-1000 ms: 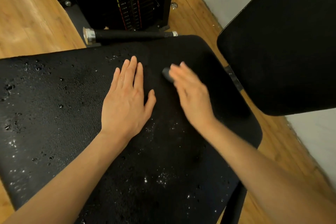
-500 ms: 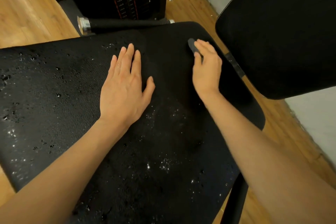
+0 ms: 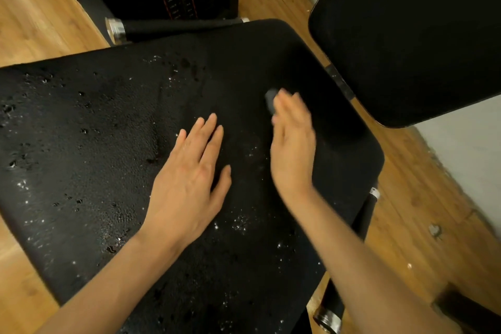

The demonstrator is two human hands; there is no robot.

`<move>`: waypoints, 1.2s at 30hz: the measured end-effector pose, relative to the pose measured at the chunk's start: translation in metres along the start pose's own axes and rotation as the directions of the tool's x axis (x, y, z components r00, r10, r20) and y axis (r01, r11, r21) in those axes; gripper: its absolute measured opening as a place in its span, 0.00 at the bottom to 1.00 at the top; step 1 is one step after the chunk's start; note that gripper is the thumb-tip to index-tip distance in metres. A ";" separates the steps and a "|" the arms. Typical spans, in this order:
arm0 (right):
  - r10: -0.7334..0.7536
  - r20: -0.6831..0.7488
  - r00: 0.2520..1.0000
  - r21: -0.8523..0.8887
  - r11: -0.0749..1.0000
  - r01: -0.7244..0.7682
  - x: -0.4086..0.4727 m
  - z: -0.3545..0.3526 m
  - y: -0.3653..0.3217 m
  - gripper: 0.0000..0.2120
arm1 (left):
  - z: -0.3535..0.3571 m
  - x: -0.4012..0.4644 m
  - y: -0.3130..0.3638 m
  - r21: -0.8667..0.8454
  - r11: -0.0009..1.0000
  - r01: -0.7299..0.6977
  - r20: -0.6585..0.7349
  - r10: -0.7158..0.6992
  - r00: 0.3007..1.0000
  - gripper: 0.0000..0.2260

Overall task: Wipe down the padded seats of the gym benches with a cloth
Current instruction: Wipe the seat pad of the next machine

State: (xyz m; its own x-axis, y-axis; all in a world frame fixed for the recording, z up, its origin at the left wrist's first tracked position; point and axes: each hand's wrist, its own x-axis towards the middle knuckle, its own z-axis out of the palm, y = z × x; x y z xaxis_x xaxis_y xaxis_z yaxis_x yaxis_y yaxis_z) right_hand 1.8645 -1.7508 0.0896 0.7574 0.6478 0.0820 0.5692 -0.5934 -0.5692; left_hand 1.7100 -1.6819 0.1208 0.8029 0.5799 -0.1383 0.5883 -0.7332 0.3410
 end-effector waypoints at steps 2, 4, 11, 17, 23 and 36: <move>-0.133 0.148 0.980 0.051 0.991 0.127 -0.036 -0.016 0.006 0.19 | 0.000 -0.002 0.000 0.015 1.000 0.000 0.012 0.000 1.000 0.27; -0.211 0.177 0.961 0.055 0.977 0.204 -0.010 -0.021 0.028 0.18 | 0.000 -0.002 0.000 0.034 0.999 -0.007 0.014 0.006 1.000 0.27; 0.071 0.002 0.997 0.027 0.997 -0.071 -0.004 -0.008 0.010 0.18 | 0.002 -0.002 0.002 0.071 0.997 -0.014 0.000 0.014 1.000 0.27; -0.158 0.110 0.981 -0.024 0.987 0.161 0.005 -0.026 0.047 0.17 | 0.001 -0.002 0.002 0.076 0.997 -0.024 -0.015 0.026 1.000 0.25; 0.049 0.005 0.999 0.031 0.998 -0.049 -0.041 -0.021 0.009 0.17 | 0.003 -0.002 0.001 0.063 0.997 -0.034 -0.041 0.037 0.998 0.24; 0.037 0.093 0.995 0.053 0.998 -0.043 -0.092 -0.045 0.023 0.18 | 0.003 -0.003 -0.001 0.026 0.999 -0.038 -0.041 0.039 0.998 0.25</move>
State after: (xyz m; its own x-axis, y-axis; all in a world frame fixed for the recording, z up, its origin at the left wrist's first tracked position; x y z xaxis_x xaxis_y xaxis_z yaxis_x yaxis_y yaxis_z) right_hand 1.8223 -1.8458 0.1060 0.7451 0.6668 -0.0159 0.5187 -0.5943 -0.6146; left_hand 1.7075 -1.6838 0.1180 0.8204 0.5651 -0.0871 0.5599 -0.7633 0.3222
